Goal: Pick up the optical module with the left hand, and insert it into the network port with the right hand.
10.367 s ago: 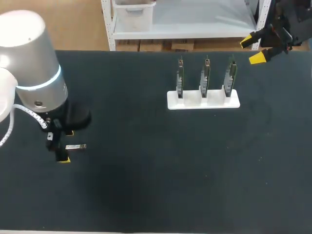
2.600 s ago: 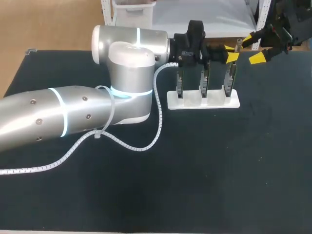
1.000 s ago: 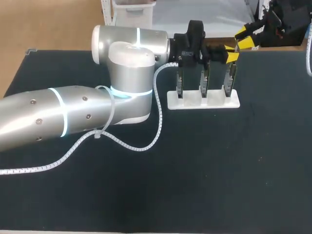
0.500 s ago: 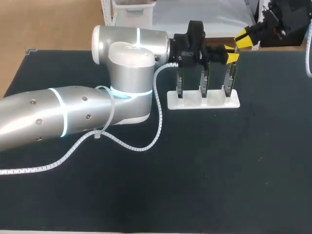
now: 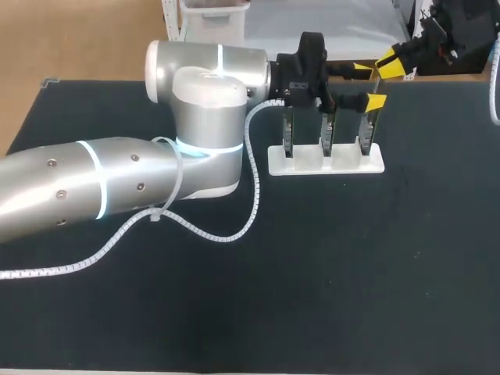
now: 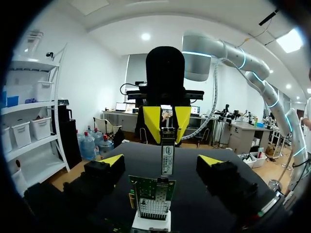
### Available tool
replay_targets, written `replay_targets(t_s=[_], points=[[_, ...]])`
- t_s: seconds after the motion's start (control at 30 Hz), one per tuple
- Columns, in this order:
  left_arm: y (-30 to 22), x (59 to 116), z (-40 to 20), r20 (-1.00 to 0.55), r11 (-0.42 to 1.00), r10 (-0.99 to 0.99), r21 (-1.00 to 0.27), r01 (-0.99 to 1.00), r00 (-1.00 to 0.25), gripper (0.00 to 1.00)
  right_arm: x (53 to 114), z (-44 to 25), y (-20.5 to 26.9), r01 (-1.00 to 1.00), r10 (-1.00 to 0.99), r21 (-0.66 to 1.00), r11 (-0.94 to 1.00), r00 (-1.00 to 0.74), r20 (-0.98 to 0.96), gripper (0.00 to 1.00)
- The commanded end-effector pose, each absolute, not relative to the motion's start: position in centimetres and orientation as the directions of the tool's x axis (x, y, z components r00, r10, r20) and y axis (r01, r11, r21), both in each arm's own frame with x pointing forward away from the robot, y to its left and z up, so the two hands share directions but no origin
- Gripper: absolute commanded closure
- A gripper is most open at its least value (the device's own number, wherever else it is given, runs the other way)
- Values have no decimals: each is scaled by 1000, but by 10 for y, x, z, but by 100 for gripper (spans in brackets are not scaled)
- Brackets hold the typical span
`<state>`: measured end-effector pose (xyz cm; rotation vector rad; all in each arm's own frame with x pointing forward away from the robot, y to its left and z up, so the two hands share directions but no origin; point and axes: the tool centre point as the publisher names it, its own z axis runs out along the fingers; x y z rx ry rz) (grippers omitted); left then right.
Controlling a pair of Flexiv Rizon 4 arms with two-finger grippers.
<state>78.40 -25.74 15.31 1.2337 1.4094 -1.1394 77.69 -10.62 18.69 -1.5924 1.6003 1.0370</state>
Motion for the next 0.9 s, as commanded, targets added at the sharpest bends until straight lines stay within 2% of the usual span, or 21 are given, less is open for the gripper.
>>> replay_targets(t_s=[0.03,0.13,0.37,0.63,0.9], points=[[-250,783,158,-980,87,185,-54,995,-69,0,776,186,-106,-995,-482,86,-46,-53,-874,100],[-246,783,158,-965,99,264,11,995,-16,0,777,186,-105,-995,-480,84,-48,-51,-876,100],[-237,785,154,-923,119,385,55,991,5,0,781,186,-103,-995,-476,80,-55,-45,-878,100],[-234,790,140,-861,114,507,12,993,-48,0,783,186,-103,-995,-479,78,-61,-39,-877,100],[-235,789,133,-809,97,587,37,995,-27,0,783,185,-103,-995,-475,78,-60,-40,-879,100]])
